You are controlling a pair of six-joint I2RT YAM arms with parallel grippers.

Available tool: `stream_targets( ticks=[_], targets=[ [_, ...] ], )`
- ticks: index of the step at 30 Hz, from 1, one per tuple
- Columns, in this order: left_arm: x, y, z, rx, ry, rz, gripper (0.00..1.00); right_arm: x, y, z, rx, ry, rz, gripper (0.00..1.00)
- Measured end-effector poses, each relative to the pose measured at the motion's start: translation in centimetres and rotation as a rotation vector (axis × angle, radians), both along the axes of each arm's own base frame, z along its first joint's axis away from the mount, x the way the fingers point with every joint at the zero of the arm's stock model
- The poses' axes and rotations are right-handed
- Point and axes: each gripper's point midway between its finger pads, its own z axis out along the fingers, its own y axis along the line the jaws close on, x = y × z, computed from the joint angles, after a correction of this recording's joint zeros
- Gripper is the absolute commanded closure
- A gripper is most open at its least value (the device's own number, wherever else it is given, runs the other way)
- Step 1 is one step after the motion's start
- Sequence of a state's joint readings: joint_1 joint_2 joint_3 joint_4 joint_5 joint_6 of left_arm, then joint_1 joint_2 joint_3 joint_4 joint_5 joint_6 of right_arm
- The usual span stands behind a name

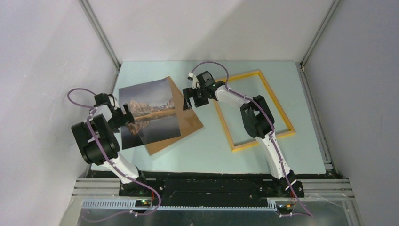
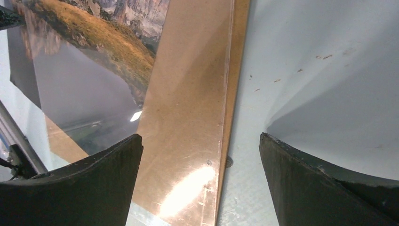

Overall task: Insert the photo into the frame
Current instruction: Move the photo frame item to the center of the board.

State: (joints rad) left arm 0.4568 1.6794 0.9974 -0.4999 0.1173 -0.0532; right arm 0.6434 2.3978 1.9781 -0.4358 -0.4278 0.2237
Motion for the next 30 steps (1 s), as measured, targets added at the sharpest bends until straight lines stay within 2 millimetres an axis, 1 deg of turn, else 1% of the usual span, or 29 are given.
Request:
stream_targets(
  ticks=[6, 16, 24, 30],
  targets=[
    [0.1, 0.2, 0.1, -0.022, -0.013, 0.010, 0.04, -0.6, 0.7, 0.1, 0.041, 0.043, 0.008, 0.03],
    [0.3, -0.8, 0.3, -0.078, -0.032, -0.014, 0.05, -1.1, 1.3, 0.2, 0.116, 0.094, 0.019, 0.04],
    [0.5, -2.2, 0.5, -0.148, -0.054, -0.049, 0.08, -1.5, 0.0, 0.3, 0.155, 0.124, 0.010, 0.06],
    [0.7, -3.8, 0.7, -0.181, -0.054, -0.091, 0.08, -2.1, -1.3, 0.3, 0.164, 0.137, 0.002, 0.07]
  ],
)
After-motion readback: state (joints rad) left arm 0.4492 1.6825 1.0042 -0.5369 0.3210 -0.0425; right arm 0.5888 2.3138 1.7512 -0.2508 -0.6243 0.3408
